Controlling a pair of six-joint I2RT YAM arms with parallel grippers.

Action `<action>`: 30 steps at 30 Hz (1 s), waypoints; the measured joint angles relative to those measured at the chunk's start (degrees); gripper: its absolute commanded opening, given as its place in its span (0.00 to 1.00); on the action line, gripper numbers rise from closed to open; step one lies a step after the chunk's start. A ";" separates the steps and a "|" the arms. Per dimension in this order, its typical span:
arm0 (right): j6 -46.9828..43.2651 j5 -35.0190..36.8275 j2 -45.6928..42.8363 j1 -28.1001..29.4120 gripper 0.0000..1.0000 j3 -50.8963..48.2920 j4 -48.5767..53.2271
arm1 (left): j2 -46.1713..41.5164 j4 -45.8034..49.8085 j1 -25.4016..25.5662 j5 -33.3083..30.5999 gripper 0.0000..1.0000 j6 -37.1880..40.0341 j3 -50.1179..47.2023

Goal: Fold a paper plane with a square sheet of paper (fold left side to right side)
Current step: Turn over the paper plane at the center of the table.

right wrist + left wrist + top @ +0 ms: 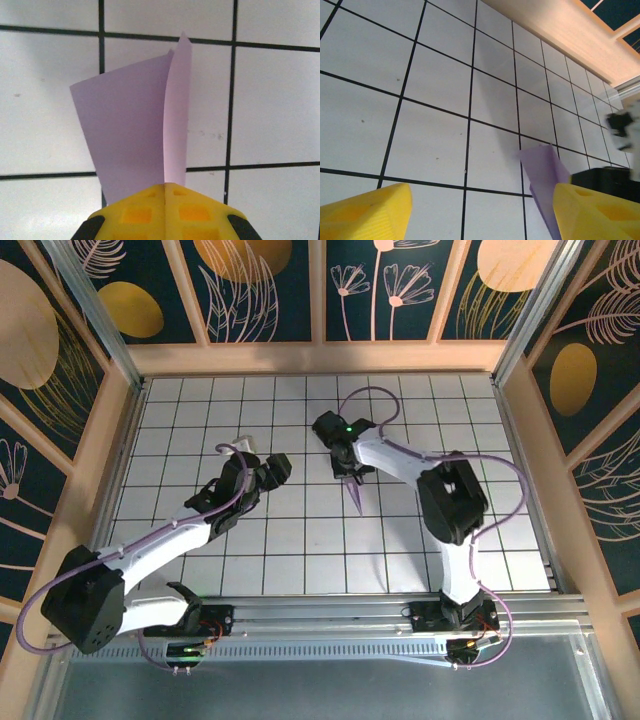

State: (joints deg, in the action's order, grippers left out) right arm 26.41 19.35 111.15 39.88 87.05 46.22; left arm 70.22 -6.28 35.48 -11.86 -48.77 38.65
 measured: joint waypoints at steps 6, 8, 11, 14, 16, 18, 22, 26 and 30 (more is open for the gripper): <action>-0.37 -14.64 -20.85 -8.66 0.00 -15.74 -15.56 | -1.22 -0.37 -2.27 4.33 0.83 -0.46 0.79; 1.09 -23.37 -29.05 -14.60 0.00 -24.20 -25.11 | -1.57 -1.51 -3.32 7.32 0.82 -1.20 0.79; 4.74 -35.41 -36.57 -21.90 0.00 -34.40 -37.29 | -1.53 -4.79 -4.44 12.55 0.80 -2.71 0.76; 10.25 -47.98 -38.03 -25.83 0.00 -42.60 -50.69 | -0.24 -9.92 -4.79 19.12 0.73 -4.26 0.79; 14.69 -55.04 -37.33 -27.15 0.00 -47.25 -58.86 | 2.19 -13.42 -4.79 24.26 0.68 -5.42 1.11; 19.26 -60.70 -36.02 -27.54 0.00 -50.82 -66.60 | 5.49 -17.00 -4.79 29.27 0.65 -6.75 1.77; 28.52 -69.24 -32.13 -27.52 0.00 -55.17 -82.62 | 12.46 -23.26 -4.50 38.12 0.60 -9.92 3.45; 36.35 -73.81 -28.17 -27.41 0.00 -57.33 -96.26 | 16.70 -25.51 -3.43 42.38 0.56 -11.39 5.73; 40.17 -75.30 -26.36 -27.32 0.00 -58.10 -102.55 | 17.59 -26.58 -2.54 43.34 0.53 -11.76 6.58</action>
State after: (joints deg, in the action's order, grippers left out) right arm 66.59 -55.94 84.79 12.56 28.95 -56.34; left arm 87.81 -32.86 32.95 31.48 -60.53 45.23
